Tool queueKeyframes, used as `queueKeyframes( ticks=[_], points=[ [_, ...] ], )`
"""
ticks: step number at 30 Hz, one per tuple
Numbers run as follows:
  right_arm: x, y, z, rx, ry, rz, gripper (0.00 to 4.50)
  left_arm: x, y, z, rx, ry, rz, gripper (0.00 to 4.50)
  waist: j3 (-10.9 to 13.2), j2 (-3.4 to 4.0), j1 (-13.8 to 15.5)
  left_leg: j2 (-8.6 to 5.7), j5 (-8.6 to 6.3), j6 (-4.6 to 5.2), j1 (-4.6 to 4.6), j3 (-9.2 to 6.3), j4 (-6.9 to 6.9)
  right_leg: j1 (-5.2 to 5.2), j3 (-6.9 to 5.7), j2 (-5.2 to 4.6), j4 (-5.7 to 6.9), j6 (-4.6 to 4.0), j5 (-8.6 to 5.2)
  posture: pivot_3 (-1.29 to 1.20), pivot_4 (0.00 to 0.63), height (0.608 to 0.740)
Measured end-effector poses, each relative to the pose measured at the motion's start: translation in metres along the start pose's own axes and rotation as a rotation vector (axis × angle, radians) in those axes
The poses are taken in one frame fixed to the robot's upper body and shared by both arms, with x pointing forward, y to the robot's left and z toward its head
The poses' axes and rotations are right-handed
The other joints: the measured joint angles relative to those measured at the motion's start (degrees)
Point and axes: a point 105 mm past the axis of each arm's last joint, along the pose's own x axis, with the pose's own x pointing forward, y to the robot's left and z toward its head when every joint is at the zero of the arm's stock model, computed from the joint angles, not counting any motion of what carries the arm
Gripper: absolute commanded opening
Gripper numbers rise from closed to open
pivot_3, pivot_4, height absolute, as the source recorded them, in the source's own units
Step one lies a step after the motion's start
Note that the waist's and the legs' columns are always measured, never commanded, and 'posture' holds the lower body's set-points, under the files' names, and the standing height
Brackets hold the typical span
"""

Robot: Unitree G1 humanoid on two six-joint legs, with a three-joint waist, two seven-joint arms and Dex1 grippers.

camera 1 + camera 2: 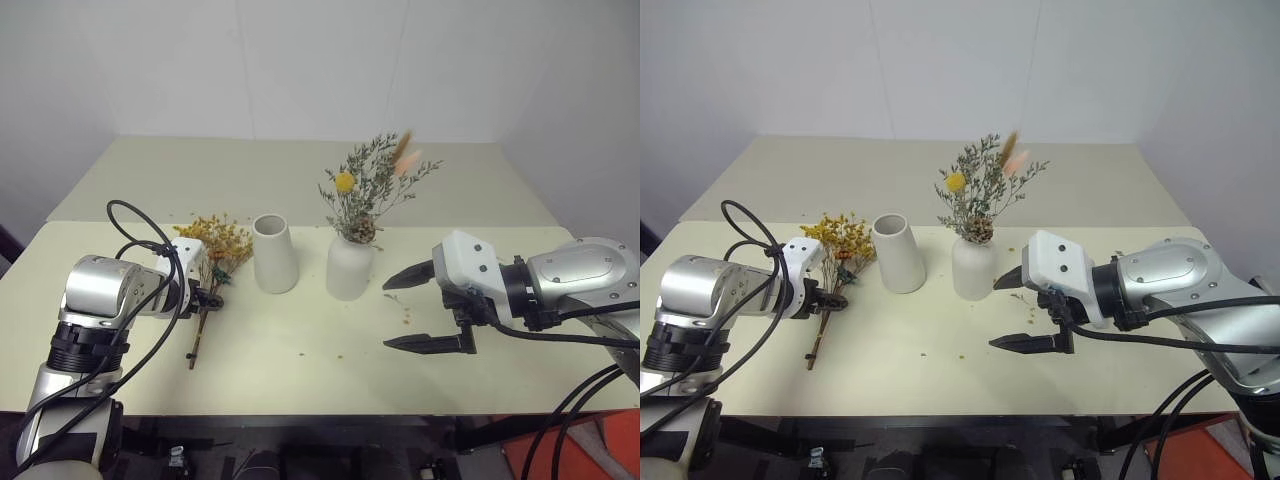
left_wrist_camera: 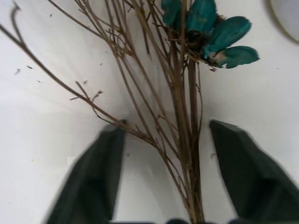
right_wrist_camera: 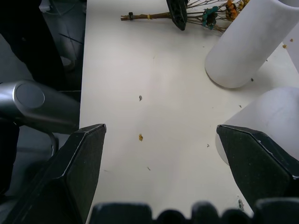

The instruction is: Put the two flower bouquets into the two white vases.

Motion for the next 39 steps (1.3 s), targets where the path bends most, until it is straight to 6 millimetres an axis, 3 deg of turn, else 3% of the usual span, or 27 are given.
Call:
queueKeyframes(
  ticks=[7, 14, 18, 23, 27, 31, 36, 39],
  points=[
    [0.000, 0.000, -0.001, 0.006, 0.004, -0.001, 4.50, 0.000, -0.001, -0.002, -0.004, 0.013, -0.007, 0.02, 0.0, 0.00, 0.0, 0.00, 0.00, 0.00, 0.00, 0.00, 0.00, 0.00, 0.00, 0.00, 0.00, 0.01, -0.01, 0.00, 0.150, 0.740],
    [0.000, -0.001, -0.001, 0.006, 0.004, -0.005, 4.50, 0.000, 0.005, 0.004, -0.014, -0.034, 0.024, 0.02, 0.0, -0.01, 0.0, 0.00, 0.00, 0.00, -0.02, -0.01, 0.00, 0.00, -0.01, 0.00, -0.01, -0.01, 0.01, 0.00, 0.150, 0.740],
    [0.001, -0.001, 0.000, 0.006, 0.000, -0.009, 4.50, -0.007, 0.017, 0.023, -0.017, -0.179, 0.084, 0.02, 0.0, -0.01, 0.0, 0.01, 0.00, 0.00, -0.06, -0.02, 0.00, -0.03, -0.01, 0.00, -0.03, -0.06, 0.04, 0.00, 0.150, 0.740],
    [0.001, -0.002, 0.000, 0.005, -0.007, -0.025, 4.50, -0.031, 0.038, 0.049, -0.073, -0.375, 0.131, 0.02, 0.0, -0.01, -0.1, 0.01, 0.00, 0.00, -0.07, -0.02, 0.00, -0.05, -0.01, 0.00, -0.03, -0.08, 0.06, 0.00, 0.150, 0.740],
    [0.002, -0.002, 0.000, 0.004, -0.020, -0.040, 4.50, -0.067, 0.048, 0.081, -0.074, -0.613, 0.114, 0.02, 0.0, -0.03, 0.0, 0.02, 0.01, -0.01, -0.11, -0.03, 0.01, -0.05, -0.05, 0.00, -0.05, -0.07, 0.06, 0.00, 0.150, 0.740],
    [0.003, -0.002, 0.004, -0.006, -0.047, -0.062, 4.50, -0.113, 0.038, 0.121, -0.002, -0.904, 0.024, 0.02, 0.0, -0.05, 0.1, -0.02, 0.01, -0.02, -0.10, -0.02, 0.02, -0.01, -0.05, -0.04, -0.07, -0.05, 0.08, 0.00, 0.150, 0.740],
    [0.005, -0.009, 0.010, 0.028, -0.103, -0.134, 4.50, -0.136, -0.003, 0.152, 0.082, -1.135, -0.305, 0.02, 0.0, -0.08, 0.3, 0.00, 0.01, -0.02, -0.16, -0.04, 0.16, 0.02, -0.10, -0.01, -0.06, -0.03, 0.10, 0.00, 0.150, 0.740],
    [0.003, -0.013, 0.018, 0.055, -0.157, -0.205, 4.50, -0.151, -0.016, 0.167, 0.121, -1.225, -0.425, 0.02, 0.0, -0.09, 0.0, -0.02, 0.01, -0.02, -0.19, -0.04, 0.17, 0.01, -0.07, -0.02, -0.08, -0.02, 0.10, 0.00, 0.150, 0.740]
  ],
)
